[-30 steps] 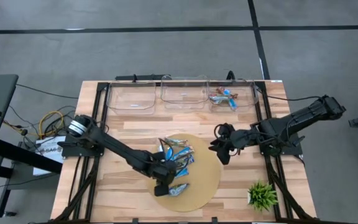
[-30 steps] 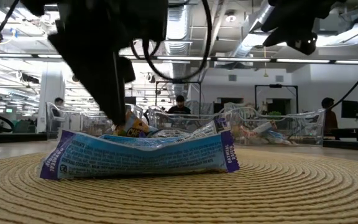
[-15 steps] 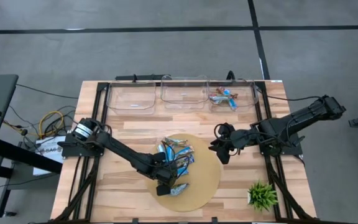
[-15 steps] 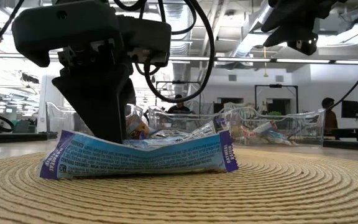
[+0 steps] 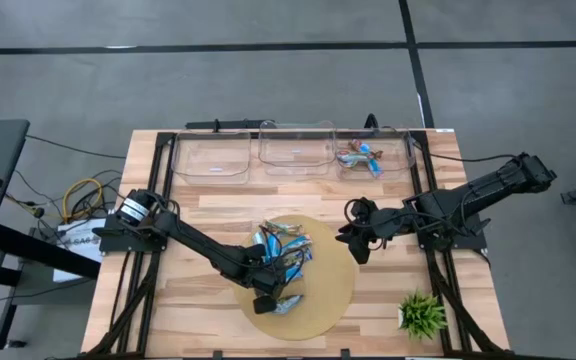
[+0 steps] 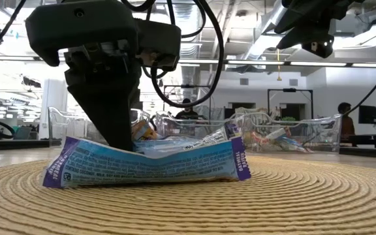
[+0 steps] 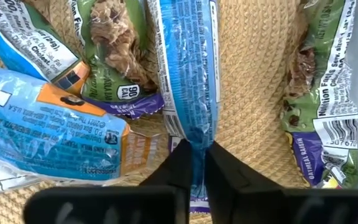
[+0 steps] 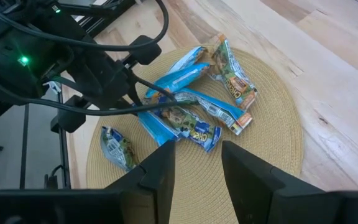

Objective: Pick and place Granola Bars by type
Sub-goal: Put the blue granola bar into the center transparent bin

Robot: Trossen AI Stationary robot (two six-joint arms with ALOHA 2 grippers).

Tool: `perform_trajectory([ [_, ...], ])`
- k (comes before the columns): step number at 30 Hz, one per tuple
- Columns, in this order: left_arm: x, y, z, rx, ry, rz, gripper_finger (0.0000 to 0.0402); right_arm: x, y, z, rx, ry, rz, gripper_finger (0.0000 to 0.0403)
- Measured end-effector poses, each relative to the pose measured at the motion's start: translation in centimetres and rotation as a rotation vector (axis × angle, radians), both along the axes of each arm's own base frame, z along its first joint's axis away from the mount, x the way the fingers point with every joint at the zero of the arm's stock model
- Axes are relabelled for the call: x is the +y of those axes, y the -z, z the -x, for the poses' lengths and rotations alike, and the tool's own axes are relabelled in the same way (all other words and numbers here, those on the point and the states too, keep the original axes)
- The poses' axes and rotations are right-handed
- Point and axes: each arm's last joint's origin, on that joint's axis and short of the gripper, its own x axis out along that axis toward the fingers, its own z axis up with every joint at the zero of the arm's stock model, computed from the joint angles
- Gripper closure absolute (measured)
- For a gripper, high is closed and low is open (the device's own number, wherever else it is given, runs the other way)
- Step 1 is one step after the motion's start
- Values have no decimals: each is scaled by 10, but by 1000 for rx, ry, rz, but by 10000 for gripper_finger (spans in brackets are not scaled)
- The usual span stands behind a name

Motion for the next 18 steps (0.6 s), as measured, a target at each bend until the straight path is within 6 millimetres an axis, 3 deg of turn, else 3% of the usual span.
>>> perform_trajectory([
  [9,1,-12,2,-24,-87,55,388,1,-4,-3,-52,-8,-19,280],
  [14,4,-43,4,-150,-164,84,397,2,-6,-4,-72,-11,-21,280],
  [18,19,-74,8,-276,-282,60,395,2,-8,-6,-98,-26,7,280],
])
